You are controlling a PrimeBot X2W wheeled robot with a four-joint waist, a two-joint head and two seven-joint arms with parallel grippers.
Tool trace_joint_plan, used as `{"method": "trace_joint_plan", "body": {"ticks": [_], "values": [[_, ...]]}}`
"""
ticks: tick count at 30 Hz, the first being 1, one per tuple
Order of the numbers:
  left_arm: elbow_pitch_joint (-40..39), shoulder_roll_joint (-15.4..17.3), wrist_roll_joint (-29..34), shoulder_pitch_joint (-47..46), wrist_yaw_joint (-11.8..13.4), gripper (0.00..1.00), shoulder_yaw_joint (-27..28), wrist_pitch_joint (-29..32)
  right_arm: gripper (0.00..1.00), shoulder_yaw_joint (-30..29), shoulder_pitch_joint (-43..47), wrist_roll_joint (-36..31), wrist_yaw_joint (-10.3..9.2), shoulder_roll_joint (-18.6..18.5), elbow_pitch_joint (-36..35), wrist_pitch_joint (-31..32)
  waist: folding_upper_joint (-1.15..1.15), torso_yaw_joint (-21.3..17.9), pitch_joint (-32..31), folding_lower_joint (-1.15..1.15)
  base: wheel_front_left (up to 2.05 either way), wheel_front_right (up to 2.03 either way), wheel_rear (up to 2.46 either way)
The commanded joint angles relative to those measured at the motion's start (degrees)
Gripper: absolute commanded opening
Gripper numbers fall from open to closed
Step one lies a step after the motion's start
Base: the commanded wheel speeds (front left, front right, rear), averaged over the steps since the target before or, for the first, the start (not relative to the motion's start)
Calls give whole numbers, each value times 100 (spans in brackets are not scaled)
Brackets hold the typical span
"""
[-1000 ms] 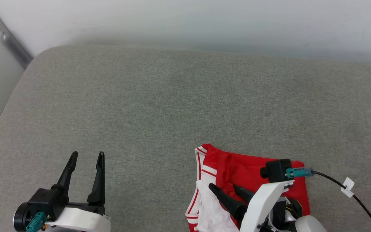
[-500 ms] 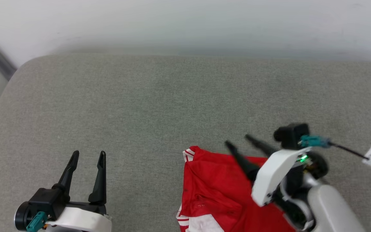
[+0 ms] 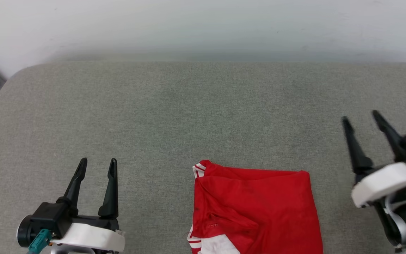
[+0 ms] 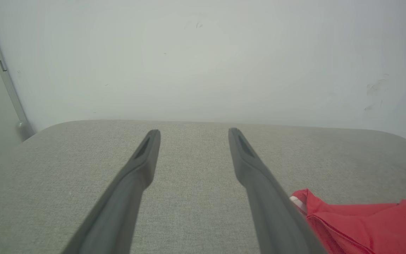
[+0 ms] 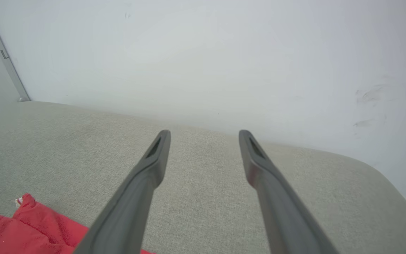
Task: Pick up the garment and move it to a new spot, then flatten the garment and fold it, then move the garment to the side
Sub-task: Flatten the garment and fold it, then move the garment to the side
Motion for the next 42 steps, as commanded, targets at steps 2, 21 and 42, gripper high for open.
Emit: {"method": "trace_joint_plan", "body": {"ticks": [2, 21, 42], "values": [[-42, -26, -34, -27, -7, 100, -22, -13, 100, -247, 227, 27, -2, 81, -113, -263, 0, 8, 6, 0, 0, 0, 0], [-258, -6, -168, 160, -7, 100, -139, -13, 100, -426, 1325, -92, -2, 579, -544, -1437, 0, 3, -33, 0, 0, 0, 0], [-147, -51, -136, -22, -7, 100, -182, -13, 100, 220, 1474, 919, -2, -81, -884, 1088, 0, 77, 316, 0, 0, 0, 0]]}}
